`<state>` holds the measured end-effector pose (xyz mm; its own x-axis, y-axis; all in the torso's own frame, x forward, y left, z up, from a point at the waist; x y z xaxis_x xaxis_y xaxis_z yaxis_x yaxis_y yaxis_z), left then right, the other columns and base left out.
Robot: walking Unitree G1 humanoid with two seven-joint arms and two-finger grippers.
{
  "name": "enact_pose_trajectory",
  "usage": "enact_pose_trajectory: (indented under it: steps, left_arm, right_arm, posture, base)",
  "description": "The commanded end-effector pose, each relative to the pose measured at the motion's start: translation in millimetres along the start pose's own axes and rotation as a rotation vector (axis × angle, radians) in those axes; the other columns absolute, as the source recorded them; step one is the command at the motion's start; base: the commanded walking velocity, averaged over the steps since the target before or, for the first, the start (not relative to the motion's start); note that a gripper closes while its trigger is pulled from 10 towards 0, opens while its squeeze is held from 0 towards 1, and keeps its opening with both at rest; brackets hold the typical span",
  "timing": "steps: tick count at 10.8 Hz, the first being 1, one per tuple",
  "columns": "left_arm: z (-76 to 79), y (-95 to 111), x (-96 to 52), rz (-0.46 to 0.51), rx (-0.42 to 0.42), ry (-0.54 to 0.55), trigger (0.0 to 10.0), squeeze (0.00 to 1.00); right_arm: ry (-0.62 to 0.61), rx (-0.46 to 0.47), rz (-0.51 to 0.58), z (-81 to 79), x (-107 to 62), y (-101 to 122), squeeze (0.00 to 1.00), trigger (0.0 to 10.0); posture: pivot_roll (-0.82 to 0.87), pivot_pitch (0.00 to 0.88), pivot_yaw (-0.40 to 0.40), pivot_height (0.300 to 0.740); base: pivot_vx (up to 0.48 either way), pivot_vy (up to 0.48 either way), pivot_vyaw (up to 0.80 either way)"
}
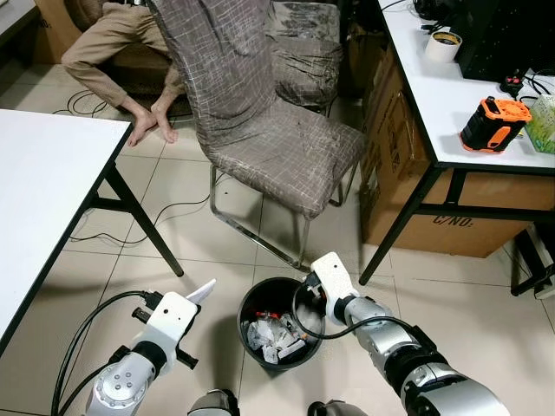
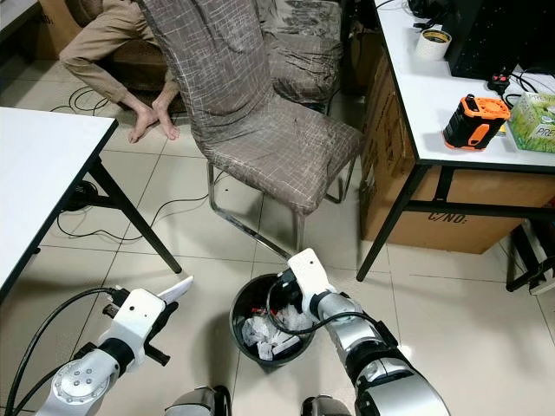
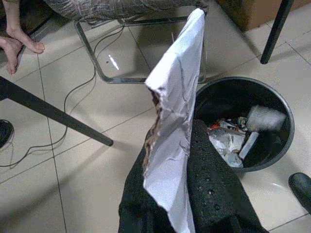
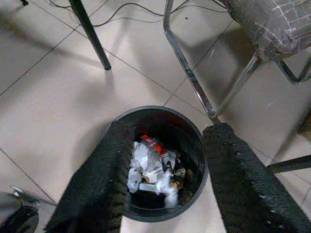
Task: Picking trash to rubbish bin
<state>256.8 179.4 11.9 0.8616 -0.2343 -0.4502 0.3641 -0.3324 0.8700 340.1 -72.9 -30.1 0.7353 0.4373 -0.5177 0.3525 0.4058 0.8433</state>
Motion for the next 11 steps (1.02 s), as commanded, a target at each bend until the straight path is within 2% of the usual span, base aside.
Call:
enact_pose_trajectory:
  steps: [1, 3, 4, 5, 6, 7, 8, 9, 10, 11]
  left_arm:
    - [-2.4, -1, -3.0, -0.009, 0.006, 0.004, 10.0, 0.00]
    - [4.6, 0, 8.2, -0.010, -0.046, -0.001, 10.0, 0.00]
    - [26.5, -1, 26.5, -0.013, -0.073, -0.059, 10.0, 0.00]
    - [51.7, -4, 46.8, -0.043, -0.098, -0.124, 10.0, 0.00]
    - [64.7, -2, 59.4, -0.056, -0.115, -0.157, 10.0, 0.00]
    - [78.4, 5, 76.3, -0.062, -0.118, -0.195, 10.0, 0.00]
    - [85.8, 13, 89.5, -0.065, -0.109, -0.215, 10.0, 0.00]
    - [91.9, 24, 103.4, -0.062, -0.082, -0.234, 10.0, 0.00]
    - [89.9, 34, 111.0, -0.043, -0.029, -0.219, 10.0, 0.00]
    - [86.0, 40, 114.7, -0.035, -0.016, -0.201, 10.0, 0.00]
  right_arm:
    - [-0.002, 0.014, 0.001, 0.2, 0.3, 0, 1.00, 10.0]
    - [-0.028, -0.015, 0.014, 4.4, -1.7, 0, 1.00, 10.0]
    - [-0.054, -0.001, 0.039, 8.5, -8.8, -7, 0.00, 10.0]
    - [-0.069, 0.014, 0.093, 7.8, -24.0, -15, 0.00, 10.0]
    - [-0.074, 0.016, 0.123, 3.7, -38.9, -20, 0.00, 10.0]
    - [-0.091, 0.023, 0.140, -2.2, -61.2, -25, 0.00, 10.0]
    - [-0.103, 0.037, 0.145, -7.5, -82.0, -27, 0.00, 10.0]
    - [-0.103, 0.038, 0.156, -15.0, -110.6, -22, 0.00, 10.0]
    - [-0.102, 0.061, 0.163, -18.1, -126.4, -15, 0.00, 10.0]
    - [-0.085, 0.052, 0.163, -21.5, -132.4, -13, 0.00, 10.0]
  posture:
    - [0.13, 0.190, -0.004, 0.740]
    - [0.09, 0.179, -0.005, 0.740]
    - [0.00, 0.168, -0.006, 0.740]
    - [-0.06, 0.165, 0.004, 0.740]
    - [-0.10, 0.165, 0.015, 0.740]
    - [-0.16, 0.169, 0.041, 0.740]
    - [-0.21, 0.175, 0.063, 0.740]
    - [-0.24, 0.183, 0.078, 0.740]
    - [-0.25, 0.188, 0.084, 0.740]
    - [-0.25, 0.191, 0.089, 0.740]
  base:
    - [0.000, 0.000, 0.00]
    - [0.000, 0.000, 0.00]
    - [0.000, 0.000, 0.00]
    - [0.000, 0.000, 0.00]
    - [0.000, 0.000, 0.00]
    - [0.000, 0.000, 0.00]
    - [0.000, 0.000, 0.00]
    - [0.000, 0.000, 0.00]
    - [0.000, 0.000, 0.00]
    - [0.000, 0.000, 0.00]
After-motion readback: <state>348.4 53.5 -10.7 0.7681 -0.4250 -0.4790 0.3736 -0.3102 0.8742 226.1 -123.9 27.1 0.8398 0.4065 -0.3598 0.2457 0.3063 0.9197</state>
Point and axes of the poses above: a point about 5 cm out from each wrist's last joint towards the gripper, its own x axis pointing out of the wrist towards the gripper, its own y axis along the axis of the wrist's last joint, z = x × y, the point moved 6 cm from there along x, pointing out of the wrist towards the gripper, and after that the axes turned 7 degrees about -x, right-handed, at the moved point
